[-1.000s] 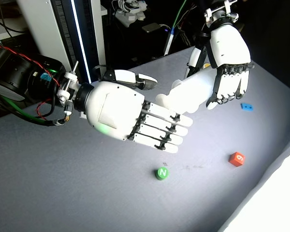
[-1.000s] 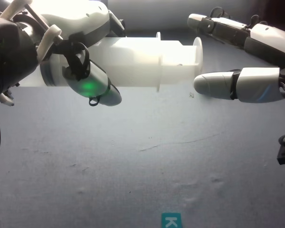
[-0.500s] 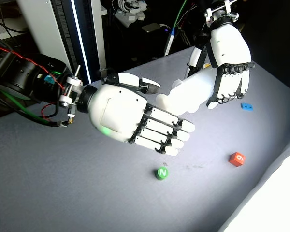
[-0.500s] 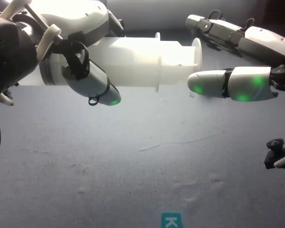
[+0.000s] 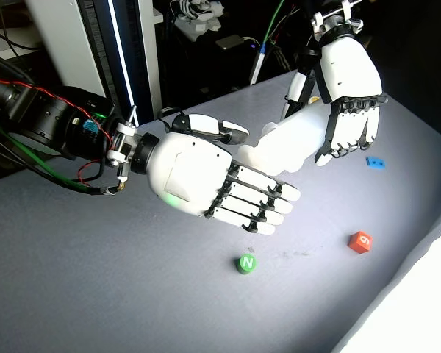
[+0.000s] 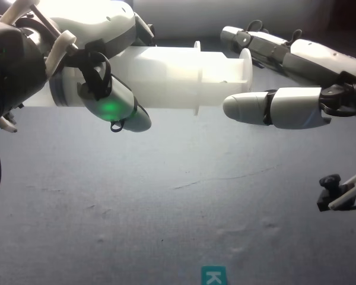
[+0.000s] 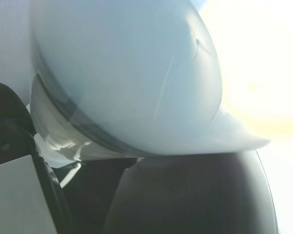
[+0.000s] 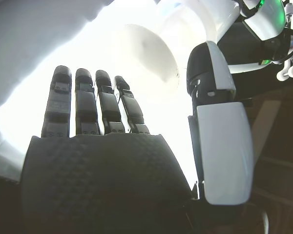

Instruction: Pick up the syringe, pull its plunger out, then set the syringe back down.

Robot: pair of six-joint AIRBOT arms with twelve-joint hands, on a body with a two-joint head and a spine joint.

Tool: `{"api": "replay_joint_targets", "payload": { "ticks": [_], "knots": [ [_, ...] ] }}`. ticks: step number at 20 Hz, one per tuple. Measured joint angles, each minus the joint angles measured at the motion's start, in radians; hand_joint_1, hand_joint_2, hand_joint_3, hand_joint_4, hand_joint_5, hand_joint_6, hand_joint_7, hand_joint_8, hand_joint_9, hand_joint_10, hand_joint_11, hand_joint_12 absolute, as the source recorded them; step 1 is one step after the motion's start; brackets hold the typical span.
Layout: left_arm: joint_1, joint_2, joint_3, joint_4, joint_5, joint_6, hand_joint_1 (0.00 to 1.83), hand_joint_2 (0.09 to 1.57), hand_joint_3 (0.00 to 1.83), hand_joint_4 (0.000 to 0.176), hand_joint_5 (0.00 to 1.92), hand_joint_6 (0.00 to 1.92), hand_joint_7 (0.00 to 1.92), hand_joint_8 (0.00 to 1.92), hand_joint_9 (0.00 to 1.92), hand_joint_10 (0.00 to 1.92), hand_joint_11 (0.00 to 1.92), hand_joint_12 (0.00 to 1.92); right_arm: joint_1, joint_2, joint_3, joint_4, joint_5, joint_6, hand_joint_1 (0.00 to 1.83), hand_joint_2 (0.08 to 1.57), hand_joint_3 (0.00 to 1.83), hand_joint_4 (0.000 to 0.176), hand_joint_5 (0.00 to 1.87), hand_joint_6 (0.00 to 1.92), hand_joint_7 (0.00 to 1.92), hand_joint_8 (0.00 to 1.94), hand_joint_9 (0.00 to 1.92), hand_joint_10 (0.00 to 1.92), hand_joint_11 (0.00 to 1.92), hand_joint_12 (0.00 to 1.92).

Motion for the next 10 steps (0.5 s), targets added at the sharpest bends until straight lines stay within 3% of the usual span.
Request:
{"api": "replay_joint_targets", "payload": {
  "ticks": [2,3,4,5,7,10],
  "knots": [
    [0.000,0.000,0.000,0.000,-0.003,0.000,1.37,1.12,0.00,0.000,1.03,0.67,0.94,1.22,0.82,1.31,0.47,1.39,0.011,-0.012,0.011,0.004,-0.006,0.000,0.81,1.11,0.00,0.000,0.10,0.01,0.10,0.01,0.09,0.01,0.00,0.30],
    [0.000,0.000,0.000,0.000,-0.003,0.001,1.29,1.09,0.00,0.000,1.12,0.58,1.00,1.17,0.87,1.11,0.45,1.41,0.011,-0.018,0.015,0.004,-0.007,0.000,0.82,1.13,0.00,0.000,0.10,0.01,0.11,0.01,0.10,0.01,0.00,0.30],
    [0.000,0.000,0.000,0.000,-0.004,0.001,1.26,1.09,0.00,0.000,1.09,0.65,1.00,1.15,0.88,1.02,0.42,1.43,0.017,-0.022,0.019,0.007,-0.012,0.000,0.79,1.14,0.01,0.000,0.10,0.00,0.12,0.01,0.10,0.01,0.00,0.33],
    [0.000,0.000,0.000,0.000,-0.007,0.001,1.26,1.09,0.00,0.000,1.11,0.63,1.00,1.15,0.89,1.00,0.43,1.43,0.018,-0.026,0.021,0.008,-0.012,0.000,0.87,1.13,0.00,0.000,0.13,0.01,0.15,0.01,0.14,0.02,0.00,0.37],
    [0.000,0.000,0.000,0.000,-0.012,0.004,1.28,1.06,0.00,0.000,1.21,0.41,1.04,1.12,0.93,0.98,0.48,1.37,0.024,-0.035,0.029,0.011,-0.015,0.000,0.92,1.13,0.00,0.000,0.14,0.01,0.18,0.01,0.16,0.02,0.00,0.38],
    [0.000,0.002,0.000,0.000,-0.018,0.004,1.28,1.07,0.00,0.000,1.21,0.38,1.01,1.18,0.92,1.02,0.49,1.37,0.037,-0.051,0.039,0.022,-0.020,-0.004,0.98,1.12,0.00,0.000,0.30,0.04,0.40,0.04,0.36,0.07,0.00,0.77]
  ]
}}
